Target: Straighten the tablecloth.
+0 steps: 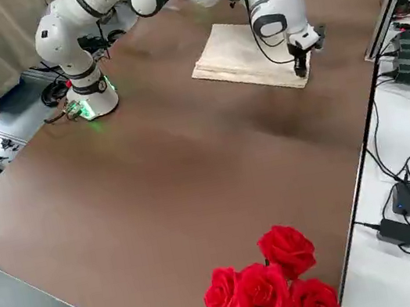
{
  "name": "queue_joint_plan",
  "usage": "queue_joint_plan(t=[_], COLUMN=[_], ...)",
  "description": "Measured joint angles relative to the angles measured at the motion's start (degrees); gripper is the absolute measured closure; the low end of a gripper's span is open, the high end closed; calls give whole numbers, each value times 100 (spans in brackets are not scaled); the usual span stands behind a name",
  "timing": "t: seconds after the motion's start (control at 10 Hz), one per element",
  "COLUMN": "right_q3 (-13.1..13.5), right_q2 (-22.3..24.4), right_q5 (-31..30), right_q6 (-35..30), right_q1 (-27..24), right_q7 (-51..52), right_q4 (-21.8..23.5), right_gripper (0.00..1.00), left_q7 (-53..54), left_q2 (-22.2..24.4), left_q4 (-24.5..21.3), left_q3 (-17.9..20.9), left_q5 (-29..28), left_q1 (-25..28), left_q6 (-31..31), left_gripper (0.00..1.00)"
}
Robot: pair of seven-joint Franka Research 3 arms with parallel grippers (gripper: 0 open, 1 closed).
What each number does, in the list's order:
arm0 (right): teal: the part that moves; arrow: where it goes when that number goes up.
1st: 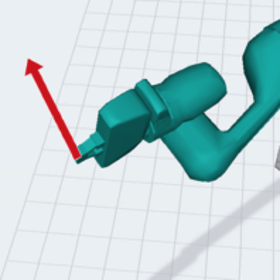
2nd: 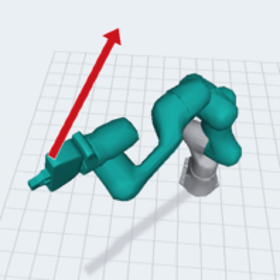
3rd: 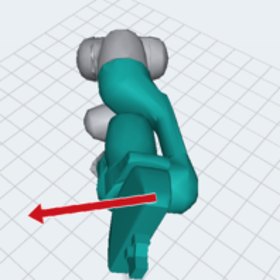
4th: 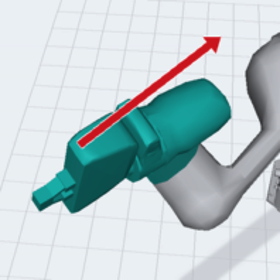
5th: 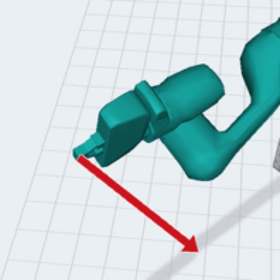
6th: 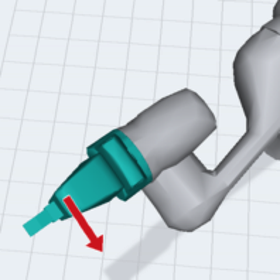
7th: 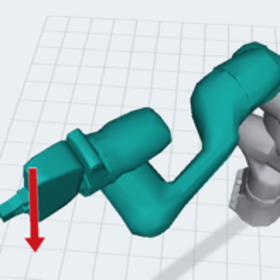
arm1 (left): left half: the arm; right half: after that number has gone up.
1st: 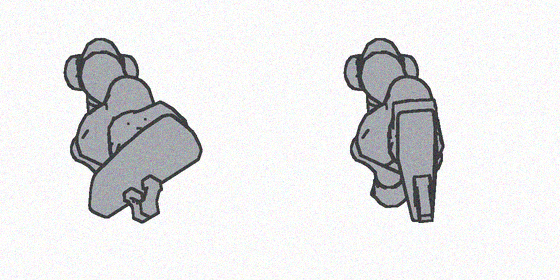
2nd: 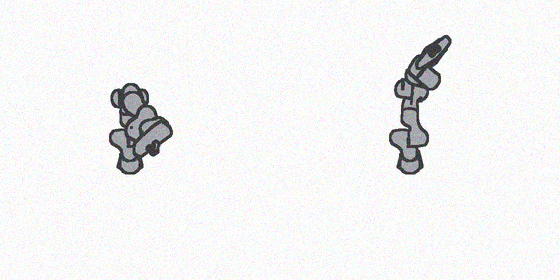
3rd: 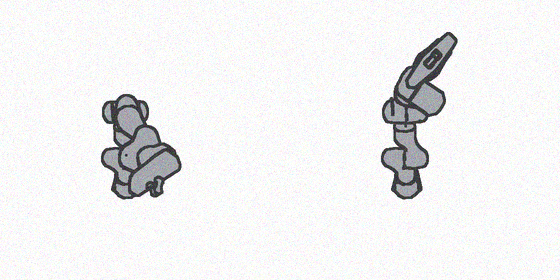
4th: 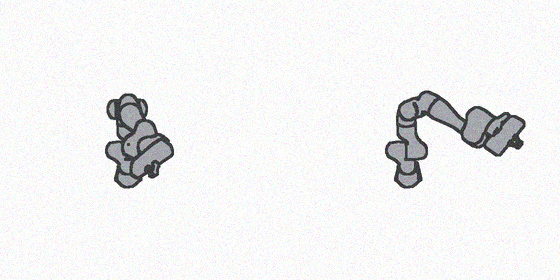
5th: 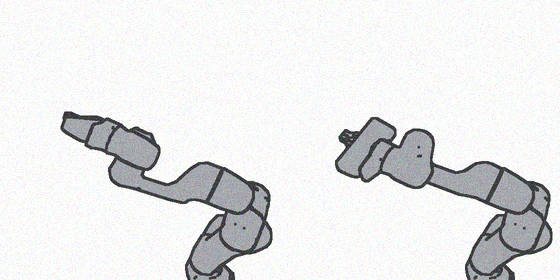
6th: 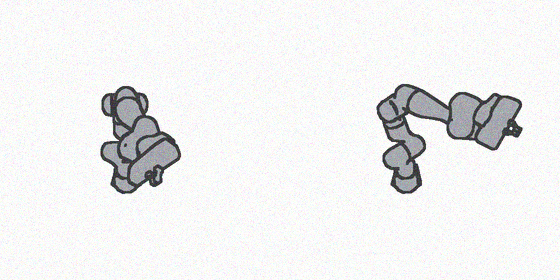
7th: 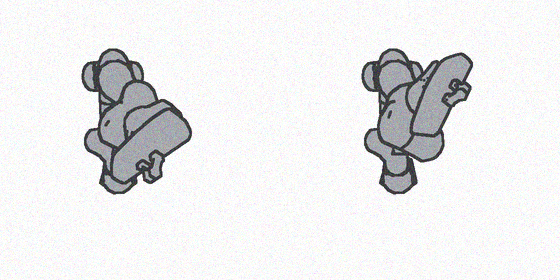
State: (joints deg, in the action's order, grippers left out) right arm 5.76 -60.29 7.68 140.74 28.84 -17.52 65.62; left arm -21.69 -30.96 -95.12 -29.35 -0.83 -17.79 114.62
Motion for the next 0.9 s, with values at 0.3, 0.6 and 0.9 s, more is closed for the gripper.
queue_joint_plan(t=[0.3,0.6,0.9], right_q3=[47,57,-77], right_q2=[437,1579,2819], right_q5=[0,12,687], right_q6=[-178,-961,-1105], right_q1=[-67,-233,-536], right_q7=[18,413,1441], right_q4=[232,1101,2655], right_gripper=[1,0,1], left_q7=[30,69,66], left_q2=[641,1049,1171], left_q4=[65,131,326], left_q3=[21,14,12], left_q5=[-185,-366,-366], left_q1=[998,1686,1858], left_q6=[-132,-138,-136], left_gripper=[0,0,0])
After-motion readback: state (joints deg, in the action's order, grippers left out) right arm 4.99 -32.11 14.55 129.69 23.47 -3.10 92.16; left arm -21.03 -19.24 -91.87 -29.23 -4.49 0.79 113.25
